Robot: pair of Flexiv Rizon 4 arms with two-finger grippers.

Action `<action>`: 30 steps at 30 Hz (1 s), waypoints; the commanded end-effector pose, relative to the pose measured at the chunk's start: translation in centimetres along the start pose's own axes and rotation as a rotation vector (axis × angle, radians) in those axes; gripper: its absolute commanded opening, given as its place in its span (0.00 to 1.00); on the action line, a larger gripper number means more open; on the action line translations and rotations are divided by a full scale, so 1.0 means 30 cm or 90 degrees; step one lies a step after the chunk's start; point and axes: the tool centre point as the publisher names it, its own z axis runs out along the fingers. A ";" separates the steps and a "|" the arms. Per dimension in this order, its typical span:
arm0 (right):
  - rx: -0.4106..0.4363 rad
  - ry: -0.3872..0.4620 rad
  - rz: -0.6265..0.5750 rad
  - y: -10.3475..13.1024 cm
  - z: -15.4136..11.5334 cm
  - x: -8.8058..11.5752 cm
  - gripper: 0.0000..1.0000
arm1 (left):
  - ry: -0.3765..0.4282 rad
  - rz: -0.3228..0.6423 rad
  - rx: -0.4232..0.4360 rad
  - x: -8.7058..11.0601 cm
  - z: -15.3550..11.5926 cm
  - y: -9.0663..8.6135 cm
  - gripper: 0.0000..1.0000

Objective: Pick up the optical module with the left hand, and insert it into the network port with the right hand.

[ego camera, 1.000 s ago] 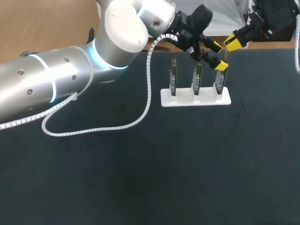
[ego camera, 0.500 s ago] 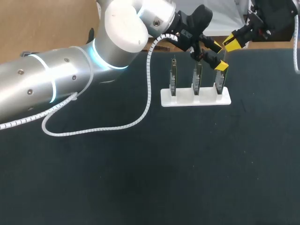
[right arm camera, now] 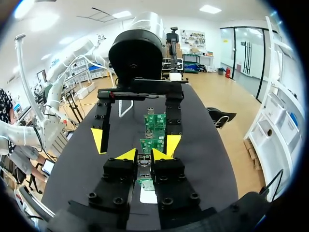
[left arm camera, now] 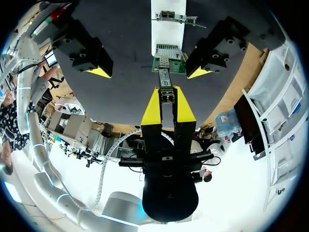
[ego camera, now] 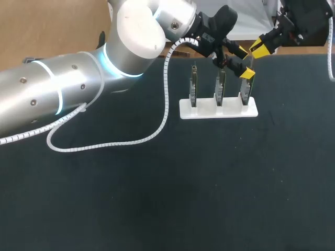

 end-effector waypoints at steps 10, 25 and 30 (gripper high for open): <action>0.002 0.004 -0.012 -0.003 0.011 0.001 0.00 | 0.001 0.000 0.000 -0.001 0.001 0.001 1.00; 0.023 -0.006 -0.011 0.006 0.019 0.003 0.00 | 0.001 0.000 0.000 -0.001 0.001 0.001 1.00; 0.021 -0.004 -0.007 0.013 0.025 0.011 0.00 | 0.001 0.000 0.000 -0.001 0.001 0.001 1.00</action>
